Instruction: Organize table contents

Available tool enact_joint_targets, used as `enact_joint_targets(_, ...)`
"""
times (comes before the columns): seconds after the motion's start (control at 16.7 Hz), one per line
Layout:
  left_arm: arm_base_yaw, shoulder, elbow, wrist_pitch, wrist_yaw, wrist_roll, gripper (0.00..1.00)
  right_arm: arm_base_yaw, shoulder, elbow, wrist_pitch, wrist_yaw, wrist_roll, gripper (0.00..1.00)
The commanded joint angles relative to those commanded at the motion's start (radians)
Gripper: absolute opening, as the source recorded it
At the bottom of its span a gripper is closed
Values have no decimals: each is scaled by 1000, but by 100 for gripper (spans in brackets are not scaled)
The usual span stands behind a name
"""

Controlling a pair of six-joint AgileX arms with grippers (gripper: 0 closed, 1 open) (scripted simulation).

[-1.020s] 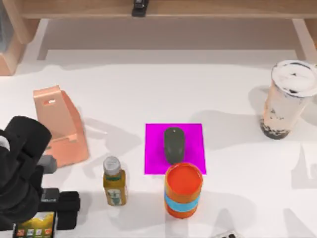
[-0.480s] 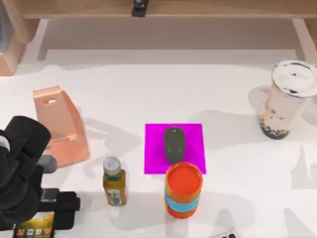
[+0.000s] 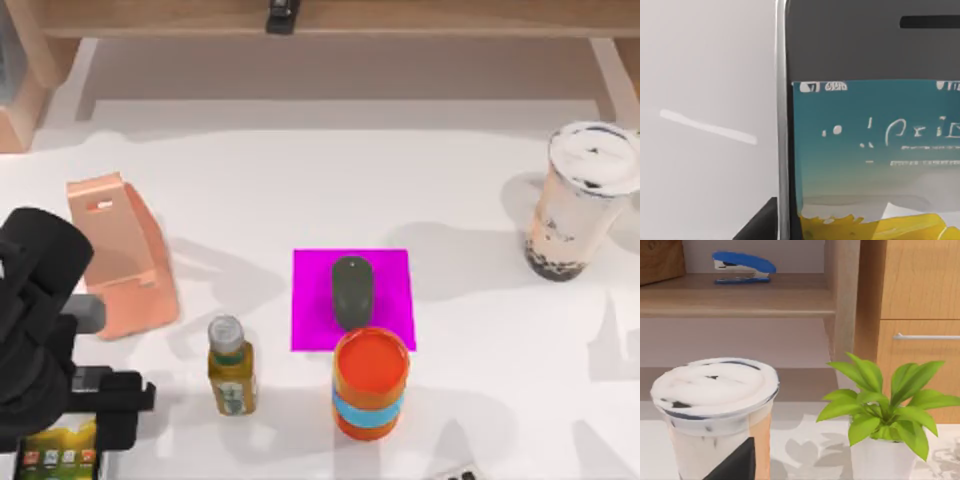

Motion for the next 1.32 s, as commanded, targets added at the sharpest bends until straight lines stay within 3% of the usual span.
enact_joint_targets(0.24, 1, 3, -3, 3, -2, 2, 0, 0, 0, 0, 0, 0, 0, 100)
enact_joint_targets(0.42, 11, -49, -6, -11, -60, -15, 0, 0, 0, 0, 0, 0, 0, 100)
enact_joint_targets(0.84, -35, -238, 17, 27, -438, -120, 0, 0, 0, 0, 0, 0, 0, 100)
enact_joint_targets(1.08, -149, -290, 25, 192, -654, -181, 0, 0, 0, 0, 0, 0, 0, 100)
enact_joint_targets(1.32, -297, -277, 17, 420, -795, -225, 0, 0, 0, 0, 0, 0, 0, 100)
